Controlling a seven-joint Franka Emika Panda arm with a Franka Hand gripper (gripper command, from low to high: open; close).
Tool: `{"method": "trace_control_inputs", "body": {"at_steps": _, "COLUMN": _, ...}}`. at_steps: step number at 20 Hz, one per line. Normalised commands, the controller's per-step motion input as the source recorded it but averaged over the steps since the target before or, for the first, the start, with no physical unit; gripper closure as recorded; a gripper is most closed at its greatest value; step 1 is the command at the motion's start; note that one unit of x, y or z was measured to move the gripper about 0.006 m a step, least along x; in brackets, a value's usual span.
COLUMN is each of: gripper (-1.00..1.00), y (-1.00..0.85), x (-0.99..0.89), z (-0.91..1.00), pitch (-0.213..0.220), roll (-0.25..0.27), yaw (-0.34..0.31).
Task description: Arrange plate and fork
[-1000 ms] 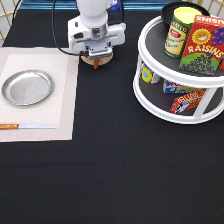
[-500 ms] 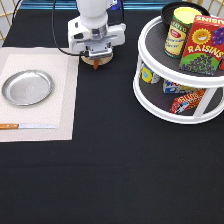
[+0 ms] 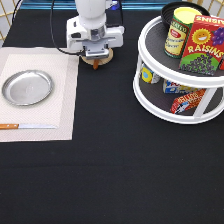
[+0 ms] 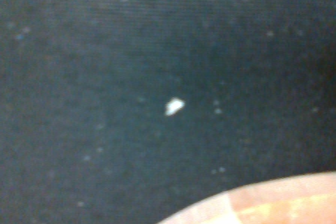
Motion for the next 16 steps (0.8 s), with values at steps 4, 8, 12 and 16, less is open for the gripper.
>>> {"method": "trace_control_inputs", "body": {"at_steps": 4, "gripper": 1.0, "y": 0.03, "x": -0.06, "z": 0.12, "pitch": -0.002, "roll": -0.103, "yaw": 0.003}}
{"method": "trace_control_inputs", "body": {"at_steps": 8, "gripper": 1.0, "y": -0.12, "x": 0.0, "z": 0.67, "pitch": 0.0, "roll": -0.021, "yaw": 0.011}}
{"method": "trace_control_inputs", "body": {"at_steps": 12, "gripper": 1.0, "y": -0.66, "x": 0.02, "z": 0.72, "pitch": 0.0, "roll": 0.005, "yaw": -0.021}}
{"method": "trace_control_inputs", "body": {"at_steps": 16, "gripper": 1.0, "y": -0.91, "x": 0.07, "z": 0.52, "pitch": 0.0, "roll": 0.012, "yaw": -0.048}}
